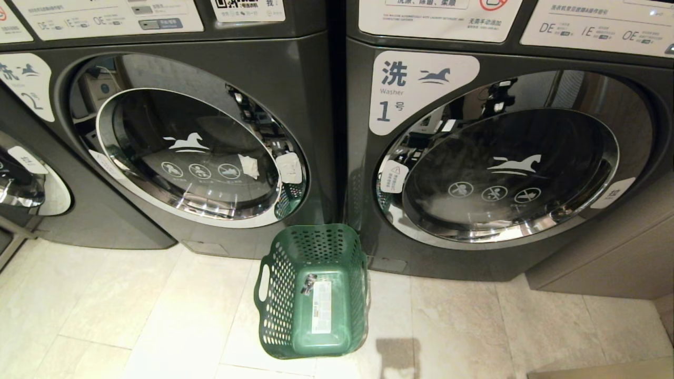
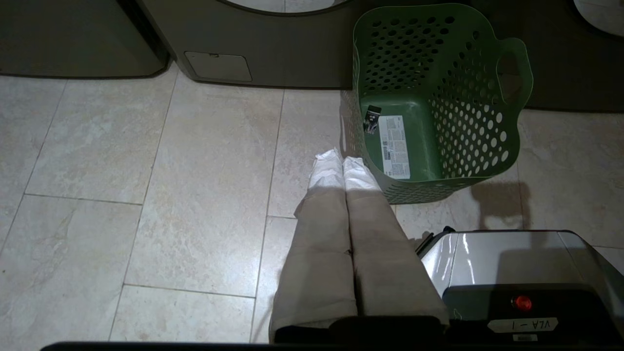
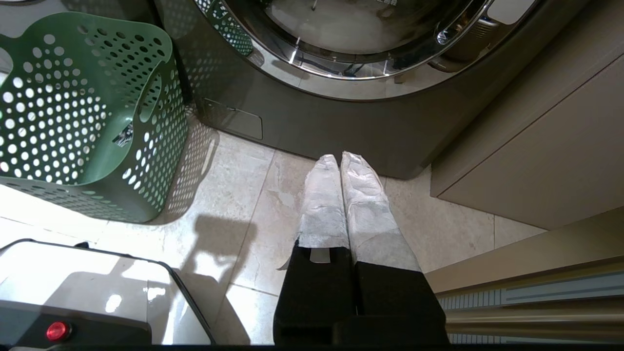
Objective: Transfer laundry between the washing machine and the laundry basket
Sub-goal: Open the lid of the washing machine
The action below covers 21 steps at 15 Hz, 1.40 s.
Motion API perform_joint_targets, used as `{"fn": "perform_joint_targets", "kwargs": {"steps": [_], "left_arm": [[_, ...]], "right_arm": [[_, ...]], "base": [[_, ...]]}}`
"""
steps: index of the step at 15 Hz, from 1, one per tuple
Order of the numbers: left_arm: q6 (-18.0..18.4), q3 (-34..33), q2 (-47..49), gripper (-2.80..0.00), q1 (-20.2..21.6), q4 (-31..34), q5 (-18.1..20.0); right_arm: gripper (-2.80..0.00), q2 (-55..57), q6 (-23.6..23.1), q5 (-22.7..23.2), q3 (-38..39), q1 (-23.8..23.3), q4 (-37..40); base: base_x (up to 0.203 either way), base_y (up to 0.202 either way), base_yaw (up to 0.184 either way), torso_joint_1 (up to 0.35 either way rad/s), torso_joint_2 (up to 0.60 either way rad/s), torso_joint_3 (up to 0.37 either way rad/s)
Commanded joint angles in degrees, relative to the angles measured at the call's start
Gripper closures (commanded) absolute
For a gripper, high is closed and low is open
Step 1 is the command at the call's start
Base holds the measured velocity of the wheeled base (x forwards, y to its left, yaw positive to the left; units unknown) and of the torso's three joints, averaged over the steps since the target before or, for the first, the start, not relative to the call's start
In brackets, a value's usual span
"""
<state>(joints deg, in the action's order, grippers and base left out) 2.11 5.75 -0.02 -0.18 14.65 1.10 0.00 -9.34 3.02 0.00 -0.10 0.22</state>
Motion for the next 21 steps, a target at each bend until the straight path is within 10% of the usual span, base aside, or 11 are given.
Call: {"fn": "perform_joint_targets", "kwargs": {"steps": [1,7,14,21], "left_arm": [[0.2,0.0,0.1,0.00,0.0,0.1,-0.1],[0.0,14.4,4.8,0.00,-0.2,0.2,0.8],[-6.1,43.3,48.4,0.00,-2.0,-1.6,10.7],[-12.4,34.0,76.2,0.00,-2.3,-43.6,32.7]], "right_arm": [[0.00,0.0,-0.2,0.1,0.0,0.0,0.0],[0.00,0.0,-0.2,0.1,0.0,0.0,0.0],[0.00,0.0,2.4,-0.1,0.0,0.0,0.1],[0.00,0.0,2.4,-0.1,0.0,0.0,0.1]], "base": [[0.000,0.000,0.000,0.000,0.00,0.000],[0.000,0.000,0.000,0.000,0.00,0.000],[0.000,0.000,0.000,0.000,0.00,0.000],[0.000,0.000,0.000,0.000,0.00,0.000]]}}
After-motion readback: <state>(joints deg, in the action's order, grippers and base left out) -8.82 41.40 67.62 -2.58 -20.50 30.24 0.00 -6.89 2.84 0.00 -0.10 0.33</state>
